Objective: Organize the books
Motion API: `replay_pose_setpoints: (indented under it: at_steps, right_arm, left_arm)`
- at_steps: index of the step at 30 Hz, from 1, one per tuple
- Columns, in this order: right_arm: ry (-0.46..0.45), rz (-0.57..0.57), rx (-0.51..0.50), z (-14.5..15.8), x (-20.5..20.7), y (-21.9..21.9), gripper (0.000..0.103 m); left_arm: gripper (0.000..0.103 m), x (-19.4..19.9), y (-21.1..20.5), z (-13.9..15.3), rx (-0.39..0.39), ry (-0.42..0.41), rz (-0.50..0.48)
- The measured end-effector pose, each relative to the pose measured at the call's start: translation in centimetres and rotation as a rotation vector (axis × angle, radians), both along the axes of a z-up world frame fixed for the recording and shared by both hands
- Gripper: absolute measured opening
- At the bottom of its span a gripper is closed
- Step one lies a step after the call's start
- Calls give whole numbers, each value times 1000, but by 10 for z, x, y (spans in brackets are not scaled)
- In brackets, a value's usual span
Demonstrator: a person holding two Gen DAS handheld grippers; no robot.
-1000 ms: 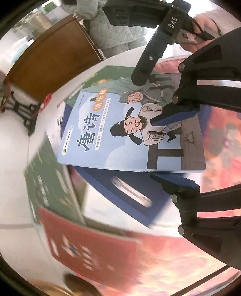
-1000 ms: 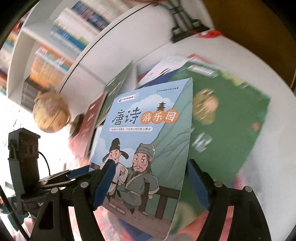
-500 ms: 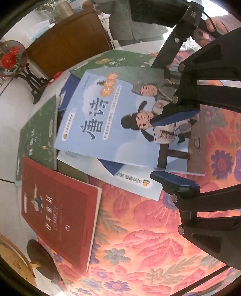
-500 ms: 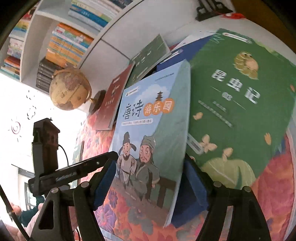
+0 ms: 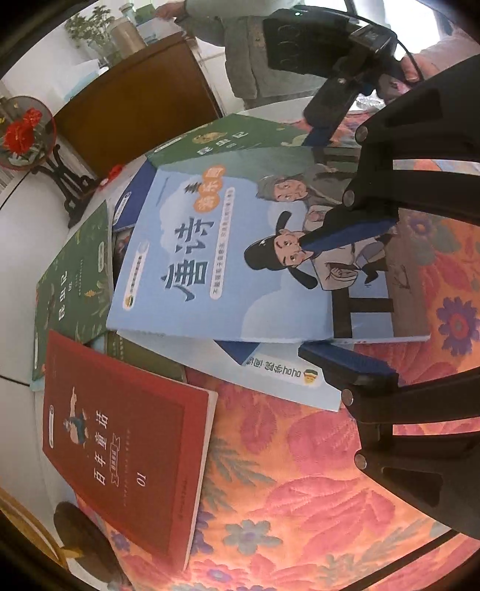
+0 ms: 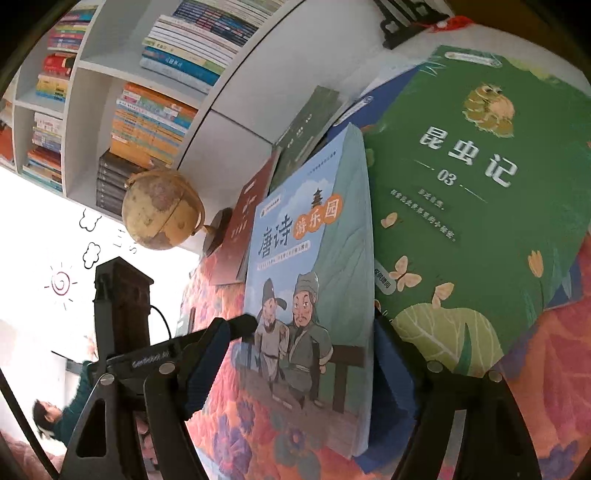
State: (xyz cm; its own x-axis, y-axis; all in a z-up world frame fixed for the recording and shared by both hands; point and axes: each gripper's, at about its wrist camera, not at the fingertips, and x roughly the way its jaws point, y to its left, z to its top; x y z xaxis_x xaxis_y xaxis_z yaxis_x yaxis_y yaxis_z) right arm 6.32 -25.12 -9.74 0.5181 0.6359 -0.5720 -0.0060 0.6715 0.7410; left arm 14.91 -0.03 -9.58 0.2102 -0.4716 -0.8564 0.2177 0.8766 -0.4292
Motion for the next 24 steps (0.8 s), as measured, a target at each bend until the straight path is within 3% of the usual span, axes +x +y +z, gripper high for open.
replay_pose_setpoints:
  at_steps: [8,11,14,18,20,24]
  right_arm:
    - [-3,10,-8,0,7,10,78]
    - [10,3,-10,-5,4,9,68]
    - [20,-28,4,-10,1,2,52]
    - [68,-80,-6,-17,-2,-6,19]
    - [70,-83,-13,-15,-3,-7,18]
    - [32,-65,-102,1,-4,7,13]
  left_arm:
    - [47,1,33,-11,-212,61,99]
    - [47,7,49,-22,-351,95,155]
    - [47,14,49,-27,-411,104,160]
    - [47,12,38,-18,-367,76,83]
    - [30,8,33,-9,-308,41,57]
    - [15,4,27,7,-154,-24,46]
